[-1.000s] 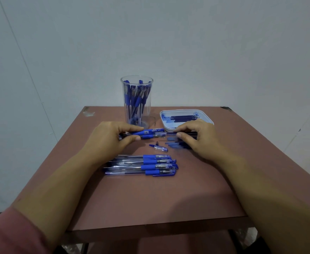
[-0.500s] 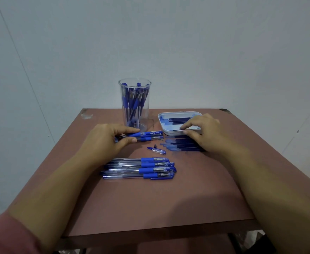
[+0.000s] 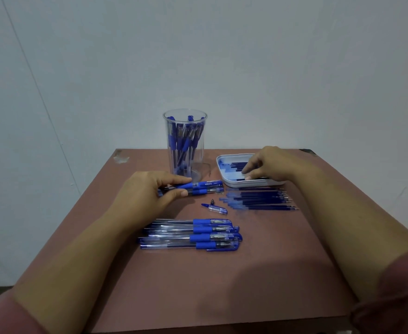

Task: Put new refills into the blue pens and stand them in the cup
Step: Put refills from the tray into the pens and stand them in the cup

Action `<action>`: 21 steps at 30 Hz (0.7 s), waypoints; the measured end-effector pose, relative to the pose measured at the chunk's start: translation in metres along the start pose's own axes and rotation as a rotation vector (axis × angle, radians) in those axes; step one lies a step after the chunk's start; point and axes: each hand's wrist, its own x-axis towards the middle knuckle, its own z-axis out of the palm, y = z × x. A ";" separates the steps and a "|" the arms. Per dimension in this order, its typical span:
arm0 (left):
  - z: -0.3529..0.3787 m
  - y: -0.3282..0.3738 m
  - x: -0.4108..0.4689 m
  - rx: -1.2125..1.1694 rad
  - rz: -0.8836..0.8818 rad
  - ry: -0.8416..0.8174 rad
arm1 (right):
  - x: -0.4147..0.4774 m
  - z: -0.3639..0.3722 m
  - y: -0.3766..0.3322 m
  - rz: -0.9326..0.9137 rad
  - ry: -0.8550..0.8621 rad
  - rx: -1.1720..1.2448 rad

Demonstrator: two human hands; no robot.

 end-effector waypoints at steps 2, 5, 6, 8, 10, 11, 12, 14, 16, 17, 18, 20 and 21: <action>0.001 0.000 0.001 0.007 0.009 -0.005 | 0.004 0.002 0.001 -0.005 -0.002 0.001; 0.000 0.001 0.001 -0.004 0.017 -0.005 | 0.007 0.004 0.003 -0.009 -0.003 -0.027; 0.000 0.001 0.001 -0.006 0.018 -0.002 | 0.008 0.005 0.003 -0.011 -0.005 -0.046; 0.000 0.001 0.002 -0.012 0.017 0.002 | 0.009 0.005 0.003 -0.009 -0.014 -0.058; 0.000 0.001 0.002 -0.022 0.017 0.009 | 0.009 0.005 0.003 -0.009 -0.028 -0.058; 0.000 0.002 0.002 -0.026 0.017 0.013 | 0.009 0.005 0.002 -0.008 -0.030 -0.055; 0.000 0.002 0.002 -0.029 0.015 0.016 | 0.010 0.006 0.002 -0.007 -0.028 -0.048; -0.001 0.003 0.002 -0.030 0.015 0.019 | 0.011 0.007 0.003 -0.002 -0.022 -0.033; -0.002 0.004 0.001 -0.027 0.017 0.019 | 0.013 0.008 0.004 -0.004 -0.026 -0.035; -0.002 0.004 0.001 -0.030 0.016 0.020 | 0.013 0.009 0.004 -0.005 -0.028 -0.037; -0.002 0.004 0.001 -0.032 0.012 0.020 | 0.013 0.009 0.005 -0.006 -0.028 -0.037; -0.002 0.003 0.002 -0.034 0.006 0.017 | 0.012 0.009 0.003 -0.018 -0.012 -0.031; -0.001 0.003 0.002 -0.035 0.004 0.018 | 0.010 0.008 0.001 -0.033 0.011 -0.021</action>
